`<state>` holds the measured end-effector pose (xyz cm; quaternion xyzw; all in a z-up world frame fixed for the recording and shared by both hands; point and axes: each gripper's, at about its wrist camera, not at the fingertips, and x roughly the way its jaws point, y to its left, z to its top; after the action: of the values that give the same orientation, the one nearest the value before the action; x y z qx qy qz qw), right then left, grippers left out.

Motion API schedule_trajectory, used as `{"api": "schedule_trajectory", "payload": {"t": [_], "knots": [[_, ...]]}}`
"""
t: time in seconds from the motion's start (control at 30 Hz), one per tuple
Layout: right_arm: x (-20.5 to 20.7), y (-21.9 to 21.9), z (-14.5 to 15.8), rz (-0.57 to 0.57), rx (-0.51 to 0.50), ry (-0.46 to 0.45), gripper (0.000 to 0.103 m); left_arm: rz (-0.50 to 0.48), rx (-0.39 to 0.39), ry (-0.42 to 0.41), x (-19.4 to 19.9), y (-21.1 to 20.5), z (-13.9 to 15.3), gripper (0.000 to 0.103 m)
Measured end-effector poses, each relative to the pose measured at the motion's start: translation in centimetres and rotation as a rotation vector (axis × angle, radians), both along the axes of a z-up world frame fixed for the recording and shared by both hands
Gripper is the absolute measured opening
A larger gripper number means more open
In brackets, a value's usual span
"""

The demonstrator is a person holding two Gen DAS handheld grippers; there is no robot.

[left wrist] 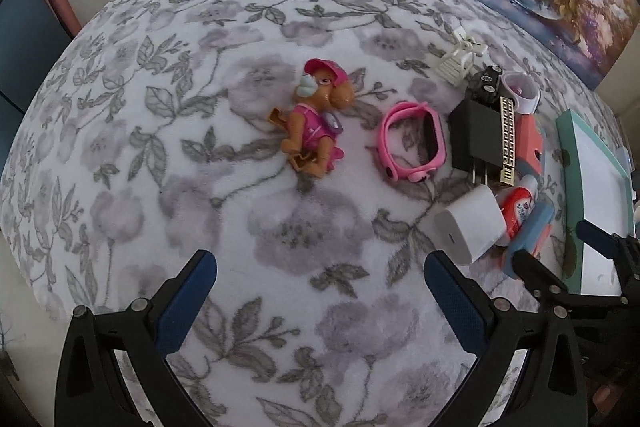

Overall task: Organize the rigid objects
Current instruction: 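Grasp the orange-and-blue box cutter with the right gripper while the left gripper approaches the white charger, then grasp the white charger with the left gripper while the right gripper lifts the box cutter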

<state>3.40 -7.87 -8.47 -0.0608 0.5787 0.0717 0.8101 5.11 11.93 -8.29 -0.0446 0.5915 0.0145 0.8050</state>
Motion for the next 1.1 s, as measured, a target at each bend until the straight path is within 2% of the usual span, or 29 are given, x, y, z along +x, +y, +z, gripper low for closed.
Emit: {"api": "schedule_trajectory", "payload": {"t": [0.23, 0.67, 0.93, 1.1], "knots": [[0.3, 0.9, -1.2, 0.036, -0.023, 0.016, 0.094, 0.005, -0.009, 0.013, 0.0, -0.2, -0.5, 0.103], [0.6, 1.3, -2.1, 0.045, 0.009, 0.039, 0.079, 0.025, -0.033, 0.045, 0.1, -0.3, -1.1, 0.103], [0.7, 0.3, -2.0, 0.013, 0.044, 0.047, 0.078, 0.068, -0.064, 0.094, 1.0, -0.8, -0.9, 0.103], [0.8, -1.3, -0.8, -0.037, 0.111, 0.038, 0.078, 0.111, -0.07, 0.106, 1.6, -1.9, 0.0, 0.103]]}}
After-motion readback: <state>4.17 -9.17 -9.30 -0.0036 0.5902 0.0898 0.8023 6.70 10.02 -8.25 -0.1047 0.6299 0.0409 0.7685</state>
